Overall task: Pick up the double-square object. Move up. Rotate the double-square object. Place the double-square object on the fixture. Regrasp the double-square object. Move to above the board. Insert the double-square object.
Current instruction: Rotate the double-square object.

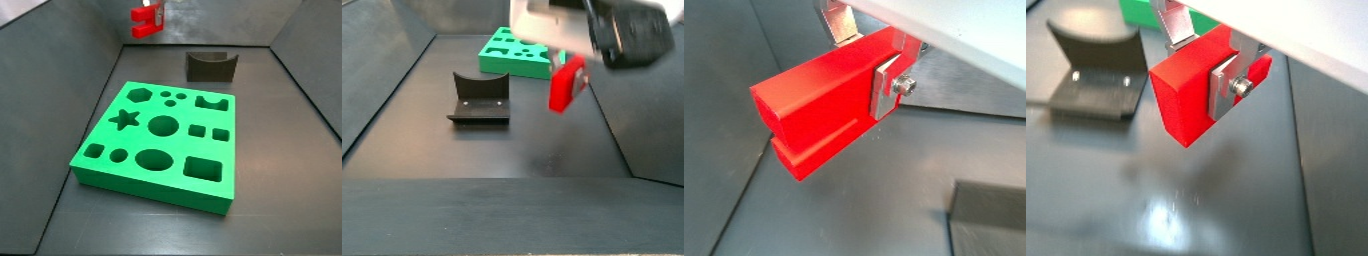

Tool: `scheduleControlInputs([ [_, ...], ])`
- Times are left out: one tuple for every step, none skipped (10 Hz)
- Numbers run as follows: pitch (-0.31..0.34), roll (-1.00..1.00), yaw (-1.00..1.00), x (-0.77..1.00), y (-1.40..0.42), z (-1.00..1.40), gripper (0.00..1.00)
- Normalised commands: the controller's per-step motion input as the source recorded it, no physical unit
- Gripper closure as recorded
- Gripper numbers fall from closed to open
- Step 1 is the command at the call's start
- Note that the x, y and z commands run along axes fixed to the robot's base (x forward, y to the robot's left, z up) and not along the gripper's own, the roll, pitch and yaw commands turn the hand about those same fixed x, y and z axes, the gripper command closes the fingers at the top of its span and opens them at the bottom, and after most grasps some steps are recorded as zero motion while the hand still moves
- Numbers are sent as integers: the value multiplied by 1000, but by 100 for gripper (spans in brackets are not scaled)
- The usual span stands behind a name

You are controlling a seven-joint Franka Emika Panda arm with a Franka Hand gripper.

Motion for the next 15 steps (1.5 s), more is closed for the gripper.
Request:
scheduleControlInputs([
  [63,128,26,-17,-555,183,100],
  [43,121,27,-8,-289,47,100],
  [0,0,-1000,0,0,0,100],
  [-1,-5,-1000,-4,17,0,100],
  [-1,-7,-1000,-4,13,0,100],
  [-1,-7,-1000,-6,11,-1,100],
  [-1,-8,-1000,-8,11,-2,100],
  [0,-8,-1000,-9,10,-3,100],
  [0,-8,-1000,-11,10,-3,100],
  [0,-8,-1000,-12,10,-4,100],
  [0,-9,-1000,-13,9,-4,100],
  [0,-9,-1000,-13,10,-4,100],
  [0,-9,-1000,-14,9,-5,100],
  [0,-10,-1000,-14,9,-5,100],
  [0,-10,-1000,-14,9,-5,100],
])
